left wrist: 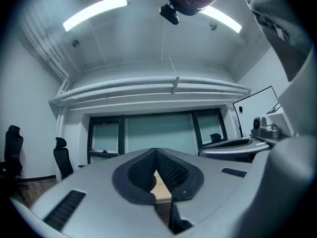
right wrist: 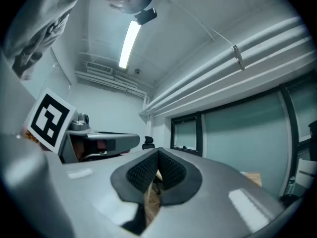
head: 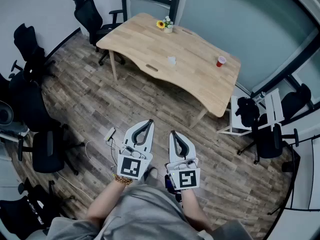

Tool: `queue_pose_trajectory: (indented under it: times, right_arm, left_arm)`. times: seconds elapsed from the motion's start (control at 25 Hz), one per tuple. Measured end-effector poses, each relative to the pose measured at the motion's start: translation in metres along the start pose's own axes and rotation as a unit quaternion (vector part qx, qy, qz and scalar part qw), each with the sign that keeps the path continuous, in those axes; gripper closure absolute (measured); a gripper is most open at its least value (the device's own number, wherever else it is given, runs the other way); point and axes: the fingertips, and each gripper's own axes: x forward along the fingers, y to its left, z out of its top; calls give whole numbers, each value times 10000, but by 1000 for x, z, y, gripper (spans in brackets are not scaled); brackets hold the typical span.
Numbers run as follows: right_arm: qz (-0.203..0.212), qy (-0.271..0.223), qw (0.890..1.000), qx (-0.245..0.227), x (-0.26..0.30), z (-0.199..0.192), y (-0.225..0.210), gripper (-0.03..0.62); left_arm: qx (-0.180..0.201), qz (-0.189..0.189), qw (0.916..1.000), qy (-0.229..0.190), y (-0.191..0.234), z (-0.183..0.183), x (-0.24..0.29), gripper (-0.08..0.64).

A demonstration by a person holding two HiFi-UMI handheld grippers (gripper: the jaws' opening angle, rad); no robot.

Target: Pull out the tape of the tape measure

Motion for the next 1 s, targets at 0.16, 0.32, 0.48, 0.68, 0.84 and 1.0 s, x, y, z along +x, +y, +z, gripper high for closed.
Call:
queue_pose_trajectory:
  times: [0.16, 0.32, 0.48, 0.68, 0.84, 1.0]
  right_arm:
    - [169, 119, 9998, 61, 21, -9, -2, 583]
    - [-104, 281, 9995, -20, 54, -20, -20, 583]
    - [-808, 475, 9956, -32, 92, -33, -54, 582]
    - [-1134, 542, 9917, -290, 145, -36, -75, 582]
    - [-1212, 696, 9891, -460, 183, -46, -81, 582]
    - [-1334, 801, 9862, -575, 212, -55, -90, 582]
  left_arm:
    - [-80, -15, 10000, -17, 16, -5, 20, 552]
    - [-181, -73, 9998, -39, 35, -11, 49, 552]
    - [-219, -211, 9995, -58, 63, -16, 85, 552]
    - [-301, -403, 9987, -45, 105, -20, 126, 552]
    - [-383, -495, 9980, -9, 142, -29, 148, 552]
    - [-461, -553, 9974, 92, 171, -41, 166, 552]
